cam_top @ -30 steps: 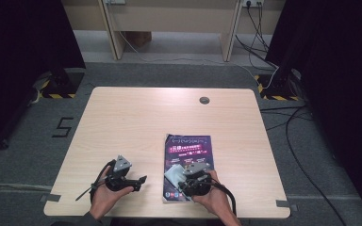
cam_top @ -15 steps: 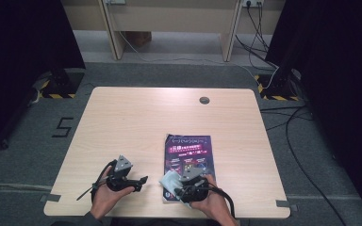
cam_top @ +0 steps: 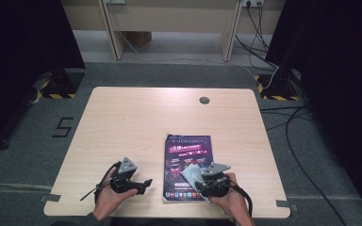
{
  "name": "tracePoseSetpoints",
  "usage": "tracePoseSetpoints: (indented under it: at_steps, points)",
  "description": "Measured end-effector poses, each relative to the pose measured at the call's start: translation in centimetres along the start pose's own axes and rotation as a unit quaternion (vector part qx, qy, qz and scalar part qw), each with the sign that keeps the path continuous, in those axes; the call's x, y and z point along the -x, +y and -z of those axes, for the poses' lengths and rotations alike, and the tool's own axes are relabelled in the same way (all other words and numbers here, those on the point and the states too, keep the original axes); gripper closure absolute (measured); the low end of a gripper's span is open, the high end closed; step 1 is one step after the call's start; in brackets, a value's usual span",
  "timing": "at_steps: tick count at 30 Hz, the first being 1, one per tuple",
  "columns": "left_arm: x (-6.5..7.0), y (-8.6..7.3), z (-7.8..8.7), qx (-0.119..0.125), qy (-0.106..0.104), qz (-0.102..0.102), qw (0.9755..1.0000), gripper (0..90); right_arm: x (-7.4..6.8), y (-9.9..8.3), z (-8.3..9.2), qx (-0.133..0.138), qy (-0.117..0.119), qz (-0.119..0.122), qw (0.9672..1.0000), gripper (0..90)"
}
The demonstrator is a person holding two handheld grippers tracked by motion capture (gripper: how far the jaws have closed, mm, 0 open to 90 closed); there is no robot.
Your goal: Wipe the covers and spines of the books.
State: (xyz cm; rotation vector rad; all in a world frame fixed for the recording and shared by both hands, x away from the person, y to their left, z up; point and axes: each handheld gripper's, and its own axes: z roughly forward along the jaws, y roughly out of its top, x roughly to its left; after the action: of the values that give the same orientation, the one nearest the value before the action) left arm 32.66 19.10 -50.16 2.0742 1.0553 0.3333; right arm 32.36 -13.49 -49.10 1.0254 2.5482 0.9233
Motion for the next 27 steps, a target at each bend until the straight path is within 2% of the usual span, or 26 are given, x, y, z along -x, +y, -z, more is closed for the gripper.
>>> tracePoseSetpoints:
  at_steps: [3, 8, 11, 13, 19, 23, 27]
  points:
    - [0.8, 0.1, -0.5, 0.003, -0.015, -0.001, 0.9999, 17.3, -0.4, -0.2, 0.3, -0.005, -0.001, 0.002, 1.0000, 57.6]
    - [2.6, 0.3, -1.3, 0.005, -0.039, -0.018, 0.9991, 16.9, -1.1, -1.0, 0.9, -0.003, 0.013, 0.018, 0.9998, 57.5]
    - [3.4, 0.4, -1.9, 0.003, -0.053, -0.030, 0.9982, 16.5, -0.7, -1.2, 1.0, -0.001, 0.013, 0.016, 0.9998, 57.6]
    - [3.8, 0.4, -2.0, 0.006, -0.058, -0.033, 0.9978, 16.4, 0.0, -1.4, 1.1, 0.003, 0.003, 0.008, 1.0000, 57.6]
    - [4.1, 0.4, -2.3, 0.002, -0.054, -0.043, 0.9976, 16.1, 2.4, -1.7, 1.2, 0.013, -0.031, -0.026, 0.9991, 57.3]
    - [4.2, 0.3, -2.5, -0.006, -0.046, -0.055, 0.9974, 15.5, 3.2, -1.3, 0.9, 0.012, -0.041, -0.037, 0.9984, 56.7]
    - [4.2, 0.3, -2.5, -0.006, -0.045, -0.065, 0.9969, 16.4, 4.0, -0.3, 0.3, 0.006, -0.051, -0.036, 0.9981, 56.7]
